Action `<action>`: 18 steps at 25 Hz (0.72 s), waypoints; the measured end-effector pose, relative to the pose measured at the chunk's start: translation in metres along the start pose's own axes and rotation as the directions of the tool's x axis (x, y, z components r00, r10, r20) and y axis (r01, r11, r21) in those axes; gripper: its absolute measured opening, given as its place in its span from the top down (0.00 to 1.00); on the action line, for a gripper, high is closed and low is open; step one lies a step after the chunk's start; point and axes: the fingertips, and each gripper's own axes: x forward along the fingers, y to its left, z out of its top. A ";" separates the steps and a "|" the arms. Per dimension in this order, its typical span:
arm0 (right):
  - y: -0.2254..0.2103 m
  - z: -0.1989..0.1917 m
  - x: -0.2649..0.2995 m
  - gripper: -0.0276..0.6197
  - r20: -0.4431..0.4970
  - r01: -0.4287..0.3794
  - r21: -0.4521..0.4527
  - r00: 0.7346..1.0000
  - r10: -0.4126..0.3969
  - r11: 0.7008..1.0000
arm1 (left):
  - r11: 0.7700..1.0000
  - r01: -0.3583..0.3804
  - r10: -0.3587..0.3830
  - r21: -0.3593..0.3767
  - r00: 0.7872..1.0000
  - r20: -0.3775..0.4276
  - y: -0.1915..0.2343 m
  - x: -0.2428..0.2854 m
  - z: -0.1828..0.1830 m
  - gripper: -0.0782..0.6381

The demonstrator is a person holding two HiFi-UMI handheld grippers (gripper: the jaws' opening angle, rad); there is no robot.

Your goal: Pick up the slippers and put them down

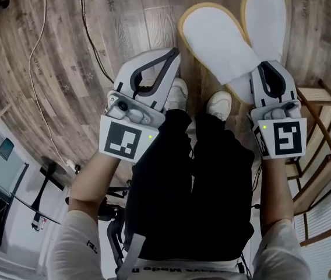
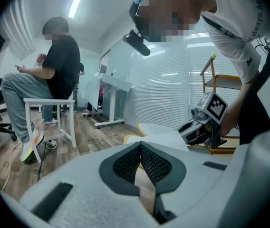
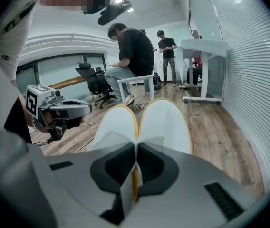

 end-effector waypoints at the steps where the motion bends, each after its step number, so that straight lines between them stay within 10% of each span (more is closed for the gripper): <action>1: -0.003 -0.011 0.008 0.92 -0.002 -0.004 -0.003 1.000 0.004 1.000 | 1.000 0.008 -0.008 -0.003 1.000 -0.008 0.002 0.007 -0.015 0.88; 18: -0.040 -0.141 0.122 0.92 -0.006 -0.039 -0.038 0.999 0.039 0.999 | 0.997 0.072 -0.072 0.004 0.997 -0.040 0.014 0.104 -0.180 0.88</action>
